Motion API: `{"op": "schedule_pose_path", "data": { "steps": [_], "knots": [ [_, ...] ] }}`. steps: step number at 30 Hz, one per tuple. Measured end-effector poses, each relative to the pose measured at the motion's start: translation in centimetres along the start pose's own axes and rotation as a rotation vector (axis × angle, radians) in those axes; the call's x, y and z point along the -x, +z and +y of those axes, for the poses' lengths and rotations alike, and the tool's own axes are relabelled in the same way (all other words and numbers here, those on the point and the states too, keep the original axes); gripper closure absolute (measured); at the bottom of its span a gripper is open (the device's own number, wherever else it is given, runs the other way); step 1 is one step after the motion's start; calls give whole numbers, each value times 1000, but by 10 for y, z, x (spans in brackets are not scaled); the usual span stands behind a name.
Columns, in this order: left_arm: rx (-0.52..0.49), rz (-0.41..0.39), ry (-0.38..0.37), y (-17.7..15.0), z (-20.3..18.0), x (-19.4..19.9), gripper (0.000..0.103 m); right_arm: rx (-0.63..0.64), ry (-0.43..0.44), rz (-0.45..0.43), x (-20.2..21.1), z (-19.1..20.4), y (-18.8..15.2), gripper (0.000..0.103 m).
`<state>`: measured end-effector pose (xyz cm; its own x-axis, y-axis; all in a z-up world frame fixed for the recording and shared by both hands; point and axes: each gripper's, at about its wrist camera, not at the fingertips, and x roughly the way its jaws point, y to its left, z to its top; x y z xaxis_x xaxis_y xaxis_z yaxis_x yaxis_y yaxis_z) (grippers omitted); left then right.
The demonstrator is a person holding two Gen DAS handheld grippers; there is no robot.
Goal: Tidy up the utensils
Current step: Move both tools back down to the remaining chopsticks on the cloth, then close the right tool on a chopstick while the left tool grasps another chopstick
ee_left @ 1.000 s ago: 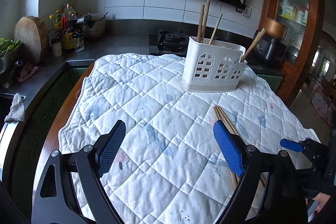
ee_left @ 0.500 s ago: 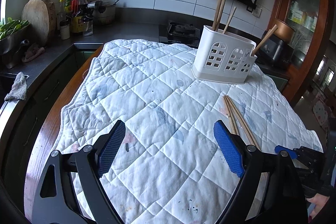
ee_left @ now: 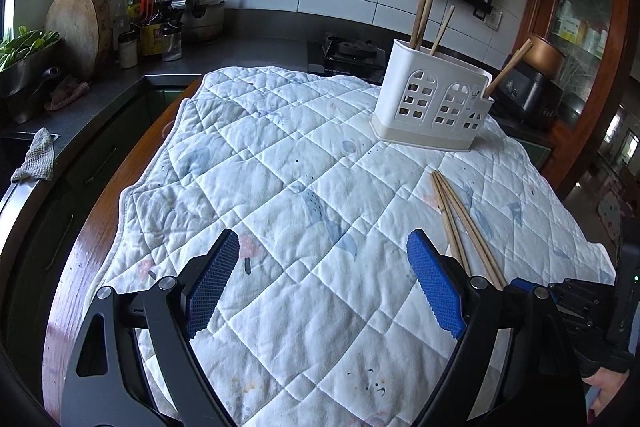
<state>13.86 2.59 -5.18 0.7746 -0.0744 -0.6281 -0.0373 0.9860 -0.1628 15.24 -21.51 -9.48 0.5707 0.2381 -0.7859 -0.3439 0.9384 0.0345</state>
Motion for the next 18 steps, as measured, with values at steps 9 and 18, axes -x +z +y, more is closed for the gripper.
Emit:
{"op": "schedule_pose_path", "data": {
  "steps": [9, 18],
  "knots": [
    [-55, 32, -25, -10, -25, -9, 18, -20, -6, -3, -1, -6, 0, 95],
    [-98, 114, -79, -28, -66, -28, 20, -78, -4, -53, 16, -24, 1, 96]
  ]
}}
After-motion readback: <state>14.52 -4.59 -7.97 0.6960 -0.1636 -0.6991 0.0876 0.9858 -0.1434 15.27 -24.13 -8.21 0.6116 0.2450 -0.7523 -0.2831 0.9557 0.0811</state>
